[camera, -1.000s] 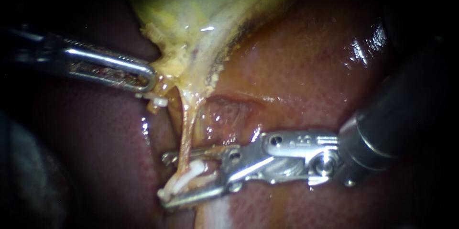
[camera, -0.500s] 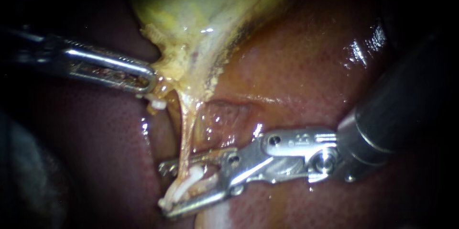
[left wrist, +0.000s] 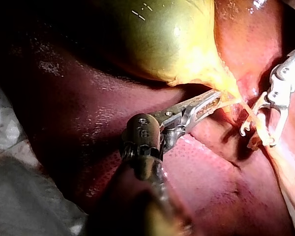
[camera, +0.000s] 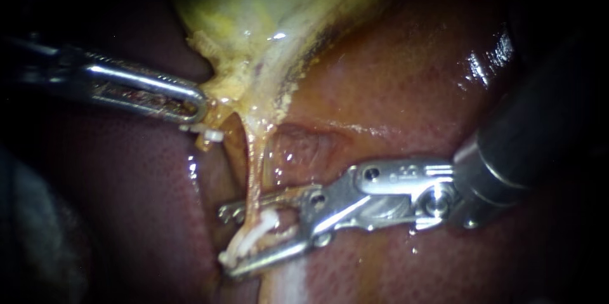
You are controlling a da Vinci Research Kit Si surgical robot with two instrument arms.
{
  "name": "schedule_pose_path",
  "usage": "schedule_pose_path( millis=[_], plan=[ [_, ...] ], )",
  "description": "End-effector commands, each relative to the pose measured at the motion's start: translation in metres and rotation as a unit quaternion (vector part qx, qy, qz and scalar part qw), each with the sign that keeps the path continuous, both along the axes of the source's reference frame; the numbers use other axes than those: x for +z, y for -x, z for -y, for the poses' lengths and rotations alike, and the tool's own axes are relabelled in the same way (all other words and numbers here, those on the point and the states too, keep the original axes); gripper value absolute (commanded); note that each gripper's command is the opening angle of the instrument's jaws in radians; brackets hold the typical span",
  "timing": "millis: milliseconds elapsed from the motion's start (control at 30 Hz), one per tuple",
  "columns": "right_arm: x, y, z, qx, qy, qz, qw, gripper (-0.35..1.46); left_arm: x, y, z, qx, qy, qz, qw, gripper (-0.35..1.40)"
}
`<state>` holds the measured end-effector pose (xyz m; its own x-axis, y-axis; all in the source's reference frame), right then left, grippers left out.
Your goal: Going back first clip right tube
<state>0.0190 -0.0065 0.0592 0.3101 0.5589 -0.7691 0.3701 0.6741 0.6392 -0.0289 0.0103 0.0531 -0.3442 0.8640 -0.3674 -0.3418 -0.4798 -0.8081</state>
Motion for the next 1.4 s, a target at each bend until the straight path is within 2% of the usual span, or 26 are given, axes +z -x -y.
schedule_pose_path(
  millis=[33,233,500,800,1100,1200,1300,1400],
  plan=[
    [-0.0003,0.0001,0.0002,-0.002,0.004,-0.004,1.0000,0.49,0.0000,0.0000,0.0000,0.000,0.000,0.000,1.0000,-0.35],
    [-0.0013,0.0002,0.0009,-0.013,0.014,-0.017,0.9997,0.50,0.0000,0.0000,0.0000,0.000,0.000,0.000,1.0000,-0.35],
    [-0.0009,-0.0002,0.0005,-0.012,0.019,-0.019,0.9996,0.50,0.0000,0.0000,0.0000,0.000,0.000,0.000,1.0000,-0.35],
    [-0.0004,-0.0011,-0.0003,0.038,0.029,-0.004,0.9989,0.49,0.0000,0.0000,0.0000,0.000,0.000,0.000,1.0000,-0.35],
    [-0.0002,0.0019,-0.0026,0.091,0.031,0.019,0.9951,0.49,0.0000,0.0000,0.0000,0.000,0.000,0.000,1.0000,-0.35],
    [-0.0003,0.0033,-0.0031,0.099,0.036,0.035,0.9938,0.49,0.0000,-0.0001,0.0000,0.000,0.000,0.000,1.0000,-0.35],
    [-0.0006,0.0048,-0.0036,0.093,0.049,0.058,0.9927,0.49,0.0000,-0.0001,0.0000,0.000,0.000,0.000,1.0000,-0.35],
    [-0.0011,0.0062,-0.0040,0.085,0.067,0.064,0.9920,0.49,0.0000,-0.0001,0.0000,0.000,0.000,0.000,1.0000,-0.35]
  ],
)
